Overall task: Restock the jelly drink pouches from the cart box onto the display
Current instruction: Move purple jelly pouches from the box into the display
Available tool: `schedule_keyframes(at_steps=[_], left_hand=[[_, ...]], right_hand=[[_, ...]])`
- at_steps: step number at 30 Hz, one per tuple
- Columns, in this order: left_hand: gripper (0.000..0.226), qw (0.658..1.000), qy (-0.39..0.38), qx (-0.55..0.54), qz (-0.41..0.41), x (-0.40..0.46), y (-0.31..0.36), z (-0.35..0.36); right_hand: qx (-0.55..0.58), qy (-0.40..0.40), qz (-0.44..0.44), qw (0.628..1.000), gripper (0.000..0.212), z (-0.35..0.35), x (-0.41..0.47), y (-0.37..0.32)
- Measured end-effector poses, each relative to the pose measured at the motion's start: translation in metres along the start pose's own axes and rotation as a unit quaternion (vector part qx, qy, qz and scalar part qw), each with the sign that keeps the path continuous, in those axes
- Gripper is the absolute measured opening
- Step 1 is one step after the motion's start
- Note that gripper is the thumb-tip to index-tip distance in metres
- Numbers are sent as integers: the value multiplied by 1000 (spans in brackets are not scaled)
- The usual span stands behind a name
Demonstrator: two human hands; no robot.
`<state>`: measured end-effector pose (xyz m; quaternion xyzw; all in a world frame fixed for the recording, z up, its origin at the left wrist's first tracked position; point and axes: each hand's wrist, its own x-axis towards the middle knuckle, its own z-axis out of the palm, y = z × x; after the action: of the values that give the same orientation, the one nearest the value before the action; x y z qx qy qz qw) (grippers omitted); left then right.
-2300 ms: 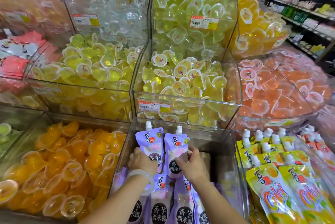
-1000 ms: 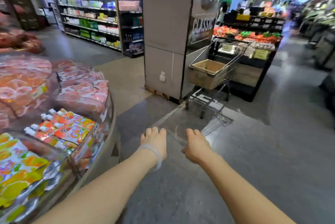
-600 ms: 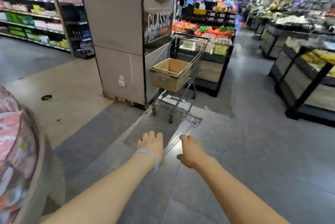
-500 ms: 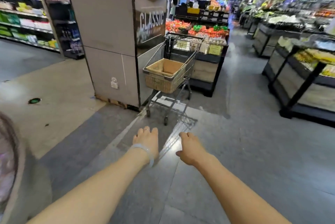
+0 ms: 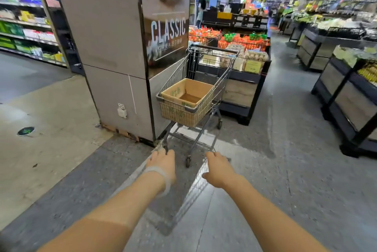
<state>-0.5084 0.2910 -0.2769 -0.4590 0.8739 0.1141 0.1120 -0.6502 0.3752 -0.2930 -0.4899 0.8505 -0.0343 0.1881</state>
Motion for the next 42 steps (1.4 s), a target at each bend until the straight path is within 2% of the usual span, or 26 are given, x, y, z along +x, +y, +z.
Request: schedule_keyframes(at_steps=[5,9,16,20,25,34,42], left_hand=[[63,999,21,-27,-28,96,1,-46],[64,999,-5,-29,-46,166,-10,-55],[66,999,-26,-23,-42,324,-41,-83],[64,999,-31,-16,-21,420,-57,-114],[64,1000,-20,-15,8,525,-65,-151],[62,996,-76,8,42,686,-47,-149],[66,995,-95,1,17,823,-44,-157]], right_hand=[[5,23,-21,1000,45,-55,107,7],[4,-21,-36,999,37,-58,186,-3],[3,-49,-46,998,55,-60,342,-28],[9,-45,-13,999,52,-85,431,-37],[26,-31,10,999,60,-116,522,-46],[37,-50,51,997,52,-128,676,-4],[66,-105,65,990,65,-128,808,28]])
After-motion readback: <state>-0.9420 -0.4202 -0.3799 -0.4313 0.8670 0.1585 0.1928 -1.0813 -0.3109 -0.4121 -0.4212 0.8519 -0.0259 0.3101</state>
